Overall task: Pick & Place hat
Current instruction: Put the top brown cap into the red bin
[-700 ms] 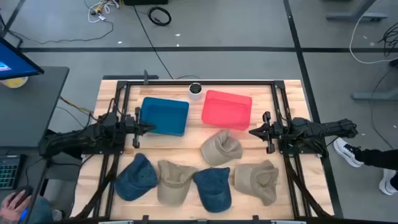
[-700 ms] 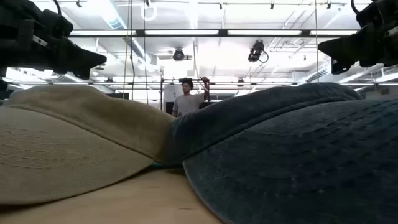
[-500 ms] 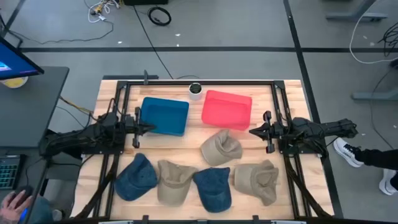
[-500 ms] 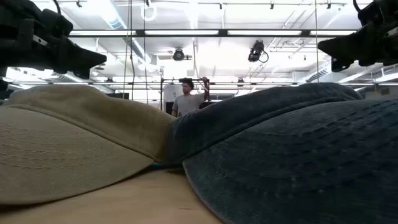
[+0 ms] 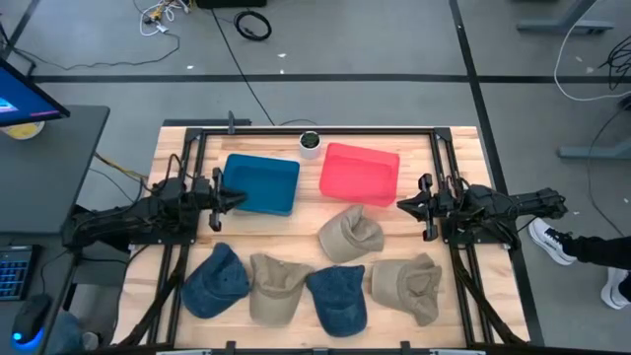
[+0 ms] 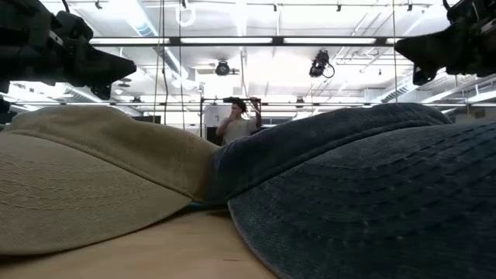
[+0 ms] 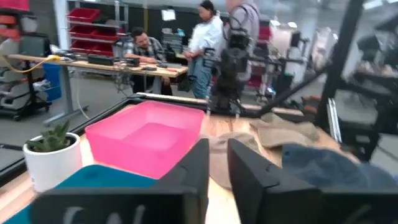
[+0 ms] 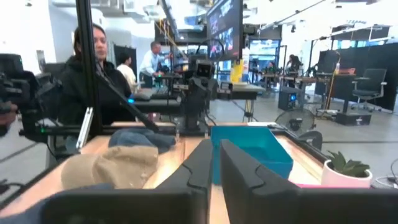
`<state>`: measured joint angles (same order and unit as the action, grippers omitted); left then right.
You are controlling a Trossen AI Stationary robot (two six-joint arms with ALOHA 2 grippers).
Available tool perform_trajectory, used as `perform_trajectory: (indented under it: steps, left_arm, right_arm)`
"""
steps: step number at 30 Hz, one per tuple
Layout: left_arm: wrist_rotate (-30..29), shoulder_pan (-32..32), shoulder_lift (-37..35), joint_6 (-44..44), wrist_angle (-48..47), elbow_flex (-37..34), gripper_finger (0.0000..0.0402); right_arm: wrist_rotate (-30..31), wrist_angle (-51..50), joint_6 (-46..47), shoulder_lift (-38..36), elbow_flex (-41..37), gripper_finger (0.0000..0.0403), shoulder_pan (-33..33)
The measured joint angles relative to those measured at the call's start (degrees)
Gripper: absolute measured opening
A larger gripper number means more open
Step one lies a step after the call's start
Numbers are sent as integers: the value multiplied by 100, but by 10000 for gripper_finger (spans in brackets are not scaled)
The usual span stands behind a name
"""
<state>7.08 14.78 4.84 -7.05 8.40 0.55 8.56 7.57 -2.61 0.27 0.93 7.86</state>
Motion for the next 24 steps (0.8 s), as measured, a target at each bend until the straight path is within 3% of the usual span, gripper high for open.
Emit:
perform_trajectory:
  steps: [7,14,18,24]
  left_arm:
    - [-88,1,201,69,-12,596,140]
    - [-88,1,873,470,-43,1421,164]
    - [-88,1,1429,470,-36,1804,165]
    - [-88,1,2427,484,-56,2278,165]
  right_arm:
    - [2,610,-240,31,37,108,0]
    - [2,652,-232,566,560,181,0]
    - [3,504,70,1388,1094,200,0]
    - [2,-513,820,3255,2092,200,0]
